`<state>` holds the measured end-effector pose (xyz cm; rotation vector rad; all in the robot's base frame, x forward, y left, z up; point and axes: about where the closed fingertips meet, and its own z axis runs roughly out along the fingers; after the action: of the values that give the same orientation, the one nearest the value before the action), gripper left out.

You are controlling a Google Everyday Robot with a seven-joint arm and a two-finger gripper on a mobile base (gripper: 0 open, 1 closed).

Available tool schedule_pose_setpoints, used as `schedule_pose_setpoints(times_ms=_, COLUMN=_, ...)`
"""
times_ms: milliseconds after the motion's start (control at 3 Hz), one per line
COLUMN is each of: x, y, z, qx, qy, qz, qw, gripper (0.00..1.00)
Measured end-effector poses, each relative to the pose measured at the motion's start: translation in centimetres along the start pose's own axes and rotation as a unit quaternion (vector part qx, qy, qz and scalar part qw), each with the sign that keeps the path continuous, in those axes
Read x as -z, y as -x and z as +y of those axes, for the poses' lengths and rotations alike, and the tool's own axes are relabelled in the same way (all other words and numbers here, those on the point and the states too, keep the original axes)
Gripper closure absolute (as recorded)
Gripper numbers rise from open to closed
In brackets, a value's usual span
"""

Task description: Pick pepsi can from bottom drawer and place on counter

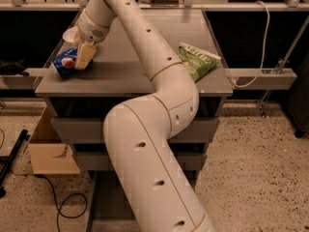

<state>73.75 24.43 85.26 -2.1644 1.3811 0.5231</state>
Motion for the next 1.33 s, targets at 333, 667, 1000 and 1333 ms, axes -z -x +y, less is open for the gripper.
schedule_pose_setpoints(times_ms=333, x=0.0, y=0.0, z=0.0, qx=0.000, qy=0.000, qz=0.000, qw=1.0000, gripper=1.00)
schedule_pose_setpoints(times_ms=667, x=-0.6, y=-1.7, z=-0.1, qx=-0.023, qy=-0.006, qz=-0.007, qw=0.9997, gripper=1.00)
schedule_pose_setpoints(times_ms=1000, x=-0.1, y=-2.7, z=0.5, qx=-0.036, qy=-0.006, qz=-0.010, qw=0.9993, gripper=1.00)
schedule_pose_setpoints(times_ms=1333, x=0.1, y=-2.6, z=0.5, qx=-0.036, qy=-0.006, qz=-0.010, qw=0.9993, gripper=1.00)
